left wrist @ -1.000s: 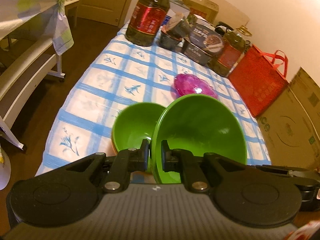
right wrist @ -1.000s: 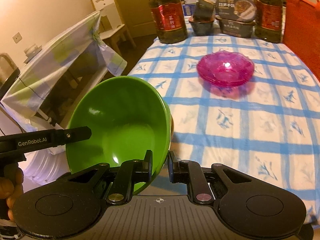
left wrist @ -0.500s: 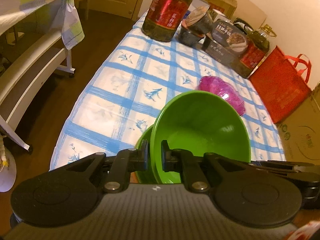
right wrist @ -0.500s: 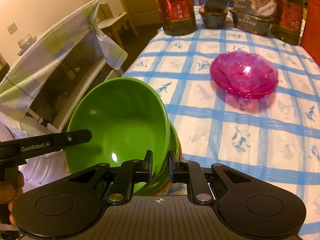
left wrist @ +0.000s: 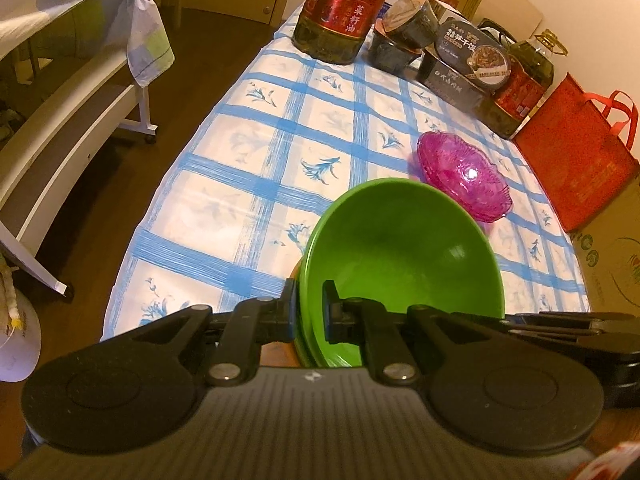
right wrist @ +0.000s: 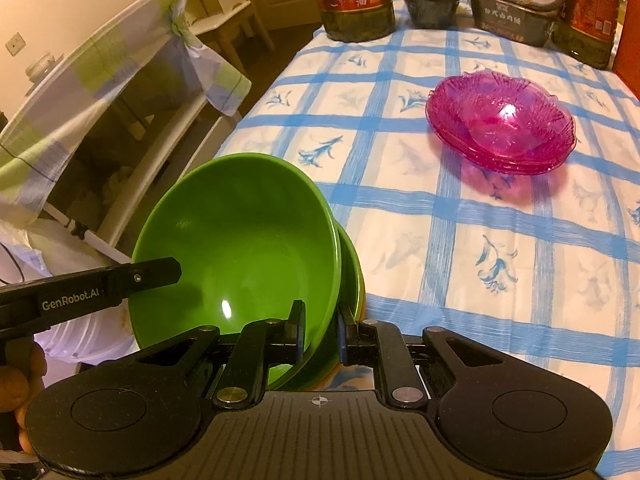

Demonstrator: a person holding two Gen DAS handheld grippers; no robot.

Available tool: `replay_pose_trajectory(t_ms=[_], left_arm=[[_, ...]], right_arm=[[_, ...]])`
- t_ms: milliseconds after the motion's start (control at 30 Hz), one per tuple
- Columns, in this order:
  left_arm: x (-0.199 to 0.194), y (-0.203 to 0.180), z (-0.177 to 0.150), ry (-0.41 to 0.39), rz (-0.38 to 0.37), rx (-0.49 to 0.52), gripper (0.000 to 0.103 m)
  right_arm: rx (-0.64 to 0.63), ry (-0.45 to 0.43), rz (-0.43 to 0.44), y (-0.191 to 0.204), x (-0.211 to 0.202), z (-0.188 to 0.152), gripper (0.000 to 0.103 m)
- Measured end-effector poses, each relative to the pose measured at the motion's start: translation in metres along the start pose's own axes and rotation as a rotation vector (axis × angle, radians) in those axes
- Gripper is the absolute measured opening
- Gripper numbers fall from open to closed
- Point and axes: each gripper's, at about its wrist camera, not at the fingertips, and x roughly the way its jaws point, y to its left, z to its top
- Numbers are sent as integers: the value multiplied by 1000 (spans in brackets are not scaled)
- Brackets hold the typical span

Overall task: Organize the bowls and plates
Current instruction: 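Lower the small green bowl into the green bowl on the stack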

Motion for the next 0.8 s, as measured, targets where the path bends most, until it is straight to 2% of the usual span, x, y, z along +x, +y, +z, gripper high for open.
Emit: replay_pose_trajectory(t_ms=[233,333,400,500,567,800], left_arm=[[0,-2,-1,-1,4,11,10],[0,-3,-1,1,-4,6,16],[-1,-3,-2,-3,-4,8,17],[-1,-2,-2,-8,-10,2,19],[-3,-1,-1,-17,-8,0,20],[-7,-1,2,-41,-14,-8,21]], right_arm=[[10,3,5,-1,1,0,16],[36,4,20,-4,0,1,16],[61,-2,37,-7,-1,1,19],[87,-22,65,-9,-6,2,33],[86,-38,53,-7,-9,4,39],[103,-90,55,-12,-23,4,41]])
